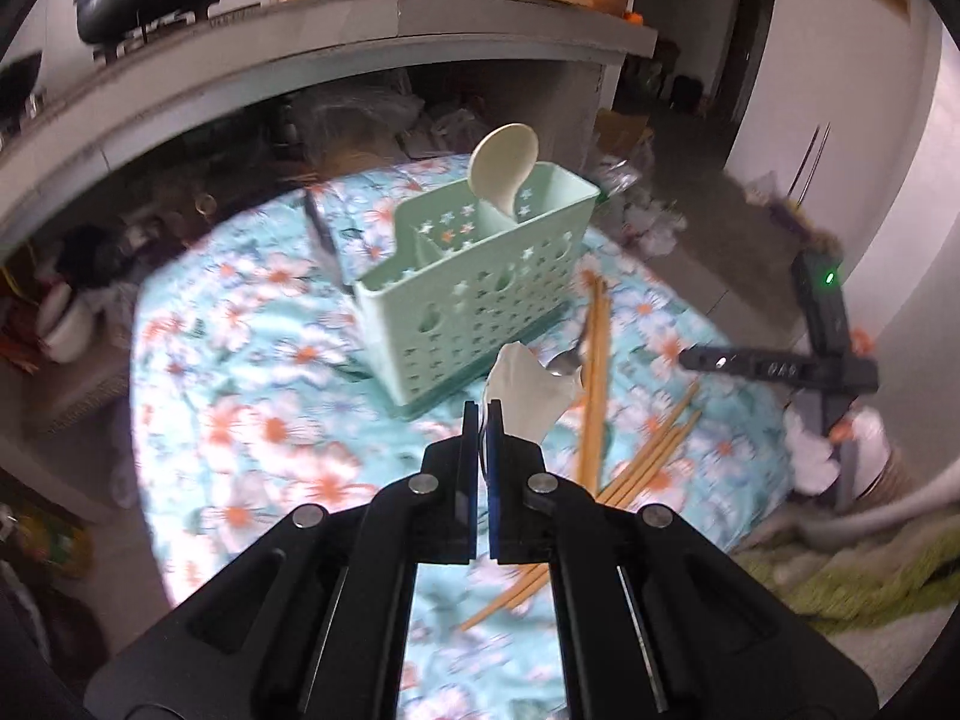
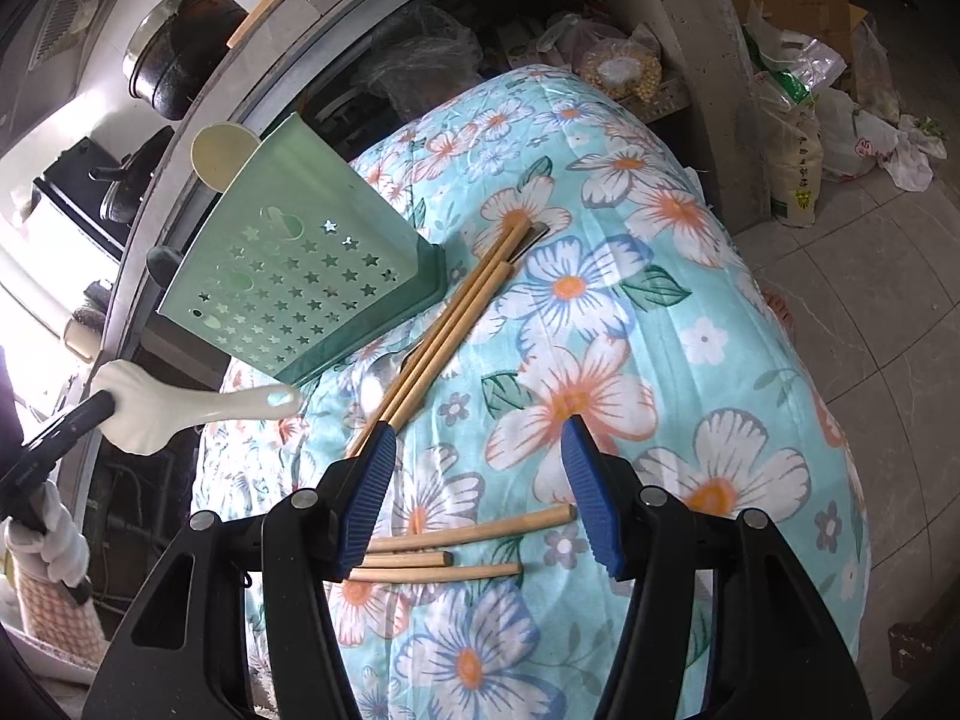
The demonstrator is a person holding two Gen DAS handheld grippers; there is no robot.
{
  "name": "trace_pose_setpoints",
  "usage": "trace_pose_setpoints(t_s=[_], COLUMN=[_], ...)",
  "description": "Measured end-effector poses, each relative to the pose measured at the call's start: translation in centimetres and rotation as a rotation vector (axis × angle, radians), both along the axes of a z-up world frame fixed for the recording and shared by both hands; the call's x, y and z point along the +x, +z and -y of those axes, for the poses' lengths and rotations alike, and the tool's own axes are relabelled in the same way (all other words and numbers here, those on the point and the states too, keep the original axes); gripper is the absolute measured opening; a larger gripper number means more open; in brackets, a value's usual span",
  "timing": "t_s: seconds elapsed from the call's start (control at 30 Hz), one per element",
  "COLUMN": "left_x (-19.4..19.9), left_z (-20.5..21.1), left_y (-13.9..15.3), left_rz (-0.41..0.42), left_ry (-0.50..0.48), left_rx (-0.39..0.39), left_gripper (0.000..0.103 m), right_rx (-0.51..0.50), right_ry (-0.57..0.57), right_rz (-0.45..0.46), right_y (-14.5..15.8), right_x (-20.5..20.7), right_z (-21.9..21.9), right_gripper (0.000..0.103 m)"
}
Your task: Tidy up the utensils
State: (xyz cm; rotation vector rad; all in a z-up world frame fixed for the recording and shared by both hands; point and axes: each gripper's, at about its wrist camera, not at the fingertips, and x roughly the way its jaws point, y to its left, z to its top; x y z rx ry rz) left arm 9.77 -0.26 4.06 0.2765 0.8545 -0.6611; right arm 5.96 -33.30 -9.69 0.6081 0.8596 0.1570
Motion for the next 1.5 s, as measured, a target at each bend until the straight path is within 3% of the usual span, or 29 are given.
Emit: trace_pose_setpoints(t_s=[0.17,0.53,0.67,1.07,1.5], left_x=[0.6,2.3,2.1,1.3,1.7], left_z=[0.5,2.3,3.0,2.4,4.9], left_y=[-1.1,-2.0,-1.7,-0.4,-1.6], left_rz=[0.031,0.025,0.050,0.162,0.171], left_ry=[0.015,-0.026,-0.042,-0.113,-0.205], left_rx=[0.163,0.161,0.196,0.479,0.511], left_gripper=[0.001,0.002,0.002,0.002,0.002], right_rx=[-0.007,-0.016,-0.019,-0.027,-0.016], right_ry=[0.005,-0.026,-0.025,-0.012,-0.047], right_rz=[0.008,0.014,0.014,0.011,0.007], right_y=[0.4,0.8,0.8,0.9,0.6], right_x=[-0.1,-0.9,-0.9,-0.7,-1.4], right_z=[-0.3,0.4,0.3,-0.1,0.4], right_gripper=[0.056,0.056,0.056,0.056,0.056])
